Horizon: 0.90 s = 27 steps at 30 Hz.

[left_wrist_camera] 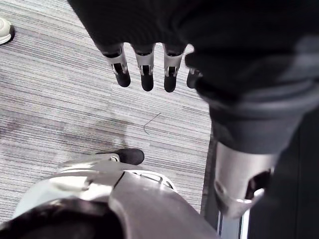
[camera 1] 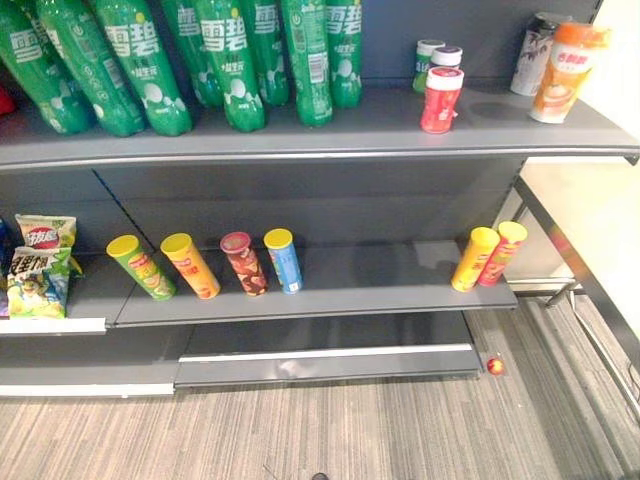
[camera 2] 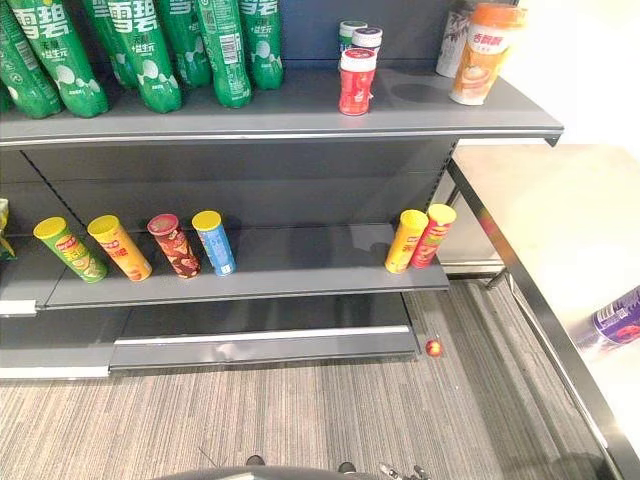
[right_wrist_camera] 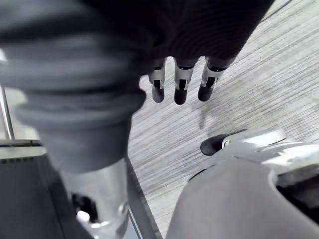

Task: Put the gum and the chips on the shelf.

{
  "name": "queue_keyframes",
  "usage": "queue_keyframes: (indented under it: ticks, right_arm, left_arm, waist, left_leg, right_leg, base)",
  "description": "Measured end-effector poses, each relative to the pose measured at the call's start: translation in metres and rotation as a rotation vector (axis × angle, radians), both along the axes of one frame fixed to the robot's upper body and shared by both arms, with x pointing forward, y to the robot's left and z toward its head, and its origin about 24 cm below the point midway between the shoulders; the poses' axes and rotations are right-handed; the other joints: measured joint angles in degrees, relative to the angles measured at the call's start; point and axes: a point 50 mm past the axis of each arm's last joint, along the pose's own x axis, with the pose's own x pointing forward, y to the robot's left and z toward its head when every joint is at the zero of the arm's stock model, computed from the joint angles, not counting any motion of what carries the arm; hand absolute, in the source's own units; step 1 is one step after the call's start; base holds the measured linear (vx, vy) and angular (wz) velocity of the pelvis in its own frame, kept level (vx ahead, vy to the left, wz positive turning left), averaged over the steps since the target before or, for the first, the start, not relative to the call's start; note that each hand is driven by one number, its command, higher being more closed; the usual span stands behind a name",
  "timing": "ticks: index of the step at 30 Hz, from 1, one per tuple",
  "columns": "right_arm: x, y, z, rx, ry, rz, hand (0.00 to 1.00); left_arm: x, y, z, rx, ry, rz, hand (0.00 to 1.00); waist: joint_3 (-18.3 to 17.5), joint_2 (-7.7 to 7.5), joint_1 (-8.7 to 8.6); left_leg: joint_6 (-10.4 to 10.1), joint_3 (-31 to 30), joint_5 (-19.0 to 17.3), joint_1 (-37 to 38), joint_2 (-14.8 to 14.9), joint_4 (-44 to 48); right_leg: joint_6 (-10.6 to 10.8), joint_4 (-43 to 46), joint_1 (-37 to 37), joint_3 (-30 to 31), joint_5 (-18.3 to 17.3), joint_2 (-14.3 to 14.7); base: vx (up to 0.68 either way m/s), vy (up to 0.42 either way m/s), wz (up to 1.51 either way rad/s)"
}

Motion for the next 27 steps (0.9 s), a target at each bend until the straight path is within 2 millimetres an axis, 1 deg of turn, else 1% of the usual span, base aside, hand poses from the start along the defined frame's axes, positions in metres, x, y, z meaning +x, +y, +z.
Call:
queue_keyframes:
  ticks: [3,4,5,6,7,8,9,10,11,12,13,14,15,16,17,18,19,20,21,22,23,24,27]
  right_arm:
    - [-0.001,0.000,0.000,0.001,-0.002,-0.029,0.00]
    - [0.001,0.000,0.000,0.004,-0.011,-0.056,0.00]
    - [0.002,-0.001,0.000,0.004,-0.016,-0.066,0.00]
    - [0.004,0.000,0.000,0.004,-0.025,-0.083,0.00]
    - [0.005,0.003,0.000,0.016,-0.041,-0.123,0.00]
    - [0.005,0.003,0.000,0.019,-0.049,-0.147,0.00]
    - [0.006,0.003,0.001,0.016,-0.061,-0.185,0.00]
    - [0.007,0.006,0.001,0.019,-0.071,-0.220,0.00]
    - [0.007,0.008,0.001,0.023,-0.076,-0.236,0.00]
    - [0.008,0.004,0.003,0.012,-0.092,-0.261,0.00]
    - [0.008,0.004,0.003,0.010,-0.094,-0.262,0.00]
    - [0.010,0.004,0.004,0.006,-0.101,-0.260,0.00]
    - [0.007,0.005,0.003,0.005,-0.089,-0.255,0.00]
    - [0.003,0.006,0.002,0.004,-0.074,-0.251,0.00]
    - [-0.003,0.009,0.001,0.008,-0.053,-0.242,0.00]
    - [-0.006,0.011,0.000,0.012,-0.041,-0.246,0.00]
    - [-0.007,0.011,0.000,0.008,-0.034,-0.249,0.00]
    - [-0.003,0.009,0.001,-0.001,-0.038,-0.248,0.00]
    - [0.006,0.002,0.002,-0.020,-0.057,-0.234,0.00]
    - [0.009,-0.002,0.003,-0.028,-0.063,-0.225,0.00]
    - [0.009,-0.004,0.003,-0.034,-0.056,-0.208,0.00]
    - [0.008,-0.007,0.004,-0.042,-0.047,-0.194,0.00]
    - [0.015,-0.011,0.005,-0.054,-0.059,-0.165,0.00]
  left_arm:
    - [0.000,0.000,0.000,-0.001,-0.001,0.001,0.00]
    - [0.003,0.000,0.000,-0.001,-0.007,0.006,0.00]
    - [0.003,0.000,0.000,-0.003,-0.008,0.008,0.00]
    - [0.007,-0.001,0.000,-0.005,-0.020,0.020,0.00]
    - [0.011,-0.001,0.000,-0.008,-0.030,0.038,0.00]
    - [0.011,-0.001,0.000,-0.008,-0.032,0.045,0.00]
    - [0.013,0.000,0.001,-0.006,-0.036,0.046,0.00]
    - [0.014,0.002,0.001,-0.003,-0.045,0.069,0.00]
    - [0.014,0.002,0.001,-0.002,-0.050,0.084,0.00]
    - [0.016,0.001,0.001,-0.004,-0.056,0.093,0.00]
    - [0.019,0.001,0.001,-0.005,-0.062,0.096,0.00]
    - [0.025,0.001,0.002,-0.005,-0.079,0.097,0.00]
    - [0.029,0.003,0.003,0.000,-0.089,0.095,0.00]
    - [0.031,0.005,0.004,0.005,-0.093,0.093,0.00]
    - [0.033,0.009,0.005,0.016,-0.098,0.086,0.00]
    - [0.040,0.010,0.006,0.017,-0.115,0.082,0.00]
    - [0.046,0.010,0.007,0.017,-0.133,0.081,0.00]
    - [0.051,0.008,0.008,0.011,-0.143,0.071,0.00]
    - [0.054,0.002,0.007,-0.004,-0.146,0.044,0.00]
    - [0.056,-0.002,0.007,-0.013,-0.149,0.038,0.00]
    - [0.061,-0.007,0.007,-0.025,-0.157,0.029,0.00]
    - [0.062,-0.014,0.006,-0.043,-0.161,0.031,0.00]
    - [0.065,-0.025,0.005,-0.071,-0.171,0.030,0.00]
  waist:
    - [0.4,-0.27,-0.08]
    - [1.3,-0.53,-0.03]
    - [1.9,-0.44,-0.10]
    - [3.0,-0.46,-0.17]
    - [3.9,-0.43,-0.29]
    - [4.2,-0.52,-0.36]
    - [5.0,-0.66,-0.79]
    - [5.7,-0.99,-1.01]
    - [6.1,-0.89,-1.01]
    - [6.8,-0.02,-1.03]
    - [7.5,0.12,-1.02]
    - [8.7,0.27,-0.76]
    - [8.9,0.25,-0.28]
    - [8.6,-0.20,-0.16]
    - [8.4,-0.83,-0.07]
    - [8.3,-1.03,-0.36]
    - [8.2,-1.33,-0.48]
    - [8.2,-1.31,-0.39]
    - [8.5,0.29,-1.14]
    - [8.7,1.13,-1.72]
    - [8.7,1.75,-1.83]
    - [8.2,2.69,-1.46]
    - [7.8,3.41,-1.82]
  left_leg:
    - [0.1,0.8,-0.4,0.7,-0.1,0.0]
    - [0.1,1.8,-0.7,1.8,-0.1,0.0]
    - [0.1,2.5,-0.9,2.4,-0.1,0.0]
    - [0.1,4.0,-1.3,3.5,-0.2,0.0]
    - [0.2,6.7,-1.7,4.2,-0.2,0.4]
    - [0.3,8.0,-1.8,4.3,-0.3,0.4]
    - [0.5,10.9,-2.3,4.4,-0.2,0.4]
    - [0.6,14.5,-2.7,4.5,-0.1,0.4]
    - [1.0,16.7,-2.8,4.5,0.1,0.4]
    - [2.3,20.9,-3.3,4.5,1.2,0.6]
    - [2.4,23.0,-3.9,4.3,2.2,1.4]
    - [1.8,26.5,-5.9,4.3,5.0,4.9]
    - [1.2,30.0,-7.2,4.3,7.2,7.7]
    - [0.6,31.7,-7.5,4.4,7.8,8.7]
    - [0.0,34.0,-7.8,4.6,8.1,9.7]
    - [-0.1,35.5,-7.8,4.5,8.1,10.1]
    - [-0.7,37.4,-7.5,4.4,7.6,10.4]
    - [-1.4,38.7,-6.9,4.5,7.7,10.4]
    - [-2.2,39.6,-6.3,4.6,8.5,10.1]
    - [-2.6,39.9,-6.1,4.7,8.8,10.0]
    - [-3.5,41.1,-5.4,5.2,9.3,9.6]
    - [-4.4,41.2,-4.8,6.2,10.2,9.0]
    - [-6.1,41.1,-3.7,7.4,11.7,9.1]
  right_leg:
    - [0.0,0.1,0.3,1.0,0.0,0.0]
    - [0.0,1.2,0.4,2.0,0.0,-0.1]
    - [0.2,2.1,0.2,2.7,-0.3,-0.1]
    - [0.5,4.1,-0.4,4.3,-1.0,-0.1]
    - [0.7,5.5,-1.6,6.4,-0.9,0.0]
    - [0.8,5.9,-2.3,7.7,-0.9,0.1]
    - [1.7,5.8,-3.5,9.6,-0.2,0.4]
    - [2.2,5.2,-5.1,10.4,0.1,0.4]
    - [1.3,4.9,-5.7,8.5,-0.8,-0.6]
    - [-1.6,5.7,-6.6,-0.9,-2.5,-2.9]
    - [-2.7,6.9,-7.2,-6.1,-2.7,-4.2]
    - [-3.0,10.1,-7.8,-15.0,-2.8,-6.3]
    - [-3.8,13.0,-7.7,-21.7,-2.9,-8.0]
    - [-4.1,13.9,-7.4,-23.9,-2.8,-9.0]
    - [-4.1,14.3,-6.1,-26.9,-2.8,-10.7]
    - [-3.8,13.8,-5.4,-28.3,-2.6,-11.6]
    - [-3.8,12.6,-4.7,-29.9,0.7,-12.4]
    - [-1.6,10.4,-4.9,-30.3,1.3,-11.7]
    - [-0.8,9.0,-5.2,-30.5,1.8,-10.1]
    - [-0.8,8.5,-5.1,-30.5,1.9,-9.5]
    - [-0.8,7.5,-5.0,-30.0,1.9,-7.9]
    - [-0.9,6.3,-4.7,-28.7,2.0,-6.4]
    - [-1.1,4.2,-4.1,-26.9,2.1,-4.0]
  base:
    - [0.04,0.022,-0.16]
    - [0.04,0.041,-0.33]
    - [0.02,0.050,-0.53]
    - [-0.01,0.062,-0.75]
    - [-0.02,0.061,-0.86]
    - [-0.02,0.055,-1.07]
    - [-0.08,0.043,-1.22]
    - [-0.09,0.042,-1.32]
    - [-0.12,0.057,-1.55]
    - [-0.07,0.047,-1.38]
    - [-0.04,0.034,-1.80]
    - [0.04,-0.008,-1.83]
    - [0.06,-0.038,-1.79]
    - [0.10,-0.078,-1.49]
    - [0.12,-0.119,-0.98]
    - [0.16,-0.174,-1.02]
    - [0.14,-0.164,-0.93]
    - [0.11,-0.177,-1.05]
    - [0.07,-0.140,-0.77]
    - [0.07,-0.165,-0.60]
    - [0.06,-0.181,-0.52]
    - [0.04,-0.171,-0.55]
    - [-0.01,-0.098,-0.44]
